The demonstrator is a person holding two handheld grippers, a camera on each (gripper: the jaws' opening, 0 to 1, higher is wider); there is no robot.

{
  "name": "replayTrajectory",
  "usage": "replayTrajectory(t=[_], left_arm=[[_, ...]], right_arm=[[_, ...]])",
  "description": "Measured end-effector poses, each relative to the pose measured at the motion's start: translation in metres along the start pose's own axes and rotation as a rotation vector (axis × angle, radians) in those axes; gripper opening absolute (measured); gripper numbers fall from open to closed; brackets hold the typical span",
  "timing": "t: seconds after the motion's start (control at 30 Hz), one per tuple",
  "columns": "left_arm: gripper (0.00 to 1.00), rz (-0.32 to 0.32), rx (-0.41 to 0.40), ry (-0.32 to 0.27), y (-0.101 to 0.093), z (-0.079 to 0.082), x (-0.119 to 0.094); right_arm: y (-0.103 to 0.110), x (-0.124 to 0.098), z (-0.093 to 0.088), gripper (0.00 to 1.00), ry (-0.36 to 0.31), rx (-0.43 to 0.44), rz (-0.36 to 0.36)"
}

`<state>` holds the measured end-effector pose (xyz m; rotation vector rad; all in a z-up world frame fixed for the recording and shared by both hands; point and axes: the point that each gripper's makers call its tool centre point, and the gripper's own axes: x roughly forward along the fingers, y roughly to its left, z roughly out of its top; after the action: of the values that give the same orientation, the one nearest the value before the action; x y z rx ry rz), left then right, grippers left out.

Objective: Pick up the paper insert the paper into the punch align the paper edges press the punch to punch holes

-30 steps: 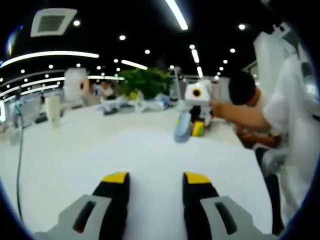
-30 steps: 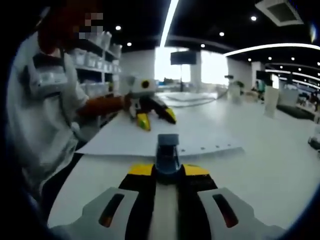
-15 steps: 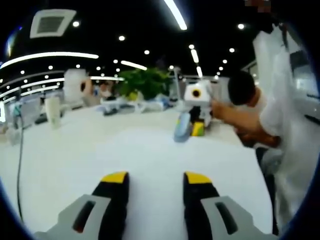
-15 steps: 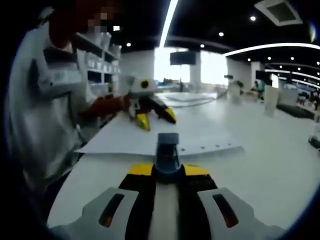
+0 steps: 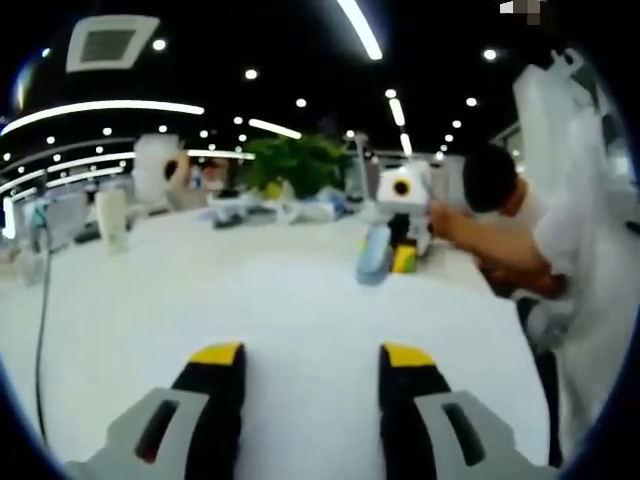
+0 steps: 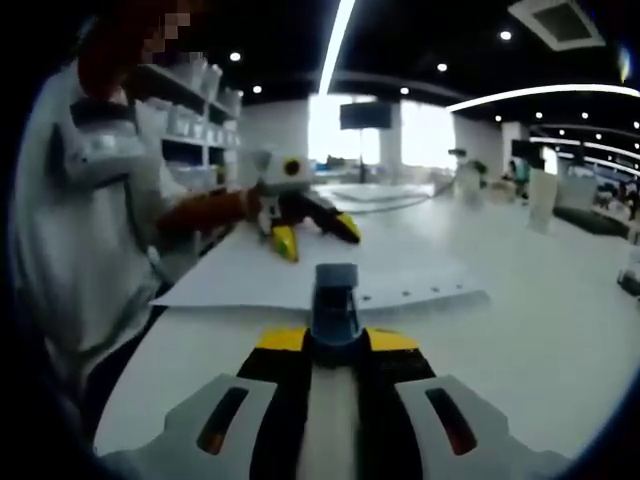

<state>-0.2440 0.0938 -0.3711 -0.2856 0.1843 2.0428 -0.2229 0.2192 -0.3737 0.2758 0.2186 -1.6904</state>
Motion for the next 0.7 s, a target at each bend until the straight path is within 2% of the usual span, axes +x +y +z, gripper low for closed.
replayTrajectory(t=[0.1,0.23,0.37,0.47,0.5,0.6,0.7], left_arm=[[0.56,0.0,0.035,-0.019,-0.001,0.003,-0.001],[0.59,0.007,0.026,-0.012,0.001,0.002,0.001],[0.64,0.011,0.042,-0.01,0.001,0.002,0.001],[0.65,-0.002,0.054,-0.007,-0.002,0.006,-0.002],[0.64,-0.006,0.056,-0.019,-0.003,0.01,-0.003],[0.64,-0.069,0.002,-0.111,-0.019,0.036,0.001],[0.62,-0.109,0.011,-0.142,-0.03,0.057,0.014]], right_arm=[[-0.001,0.0,0.0,0.23,0.002,-0.009,-0.009],[-0.002,0.001,0.0,0.23,0.005,-0.011,-0.02],[-0.003,0.0,0.002,0.31,0.0,-0.009,-0.029],[-0.001,-0.006,0.004,0.33,-0.016,0.006,-0.042],[0.0,-0.01,0.007,0.33,-0.039,0.015,-0.052],[-0.009,-0.025,0.023,0.34,-0.155,0.065,-0.135],[-0.028,-0.042,0.034,0.35,-0.244,0.113,-0.257]])
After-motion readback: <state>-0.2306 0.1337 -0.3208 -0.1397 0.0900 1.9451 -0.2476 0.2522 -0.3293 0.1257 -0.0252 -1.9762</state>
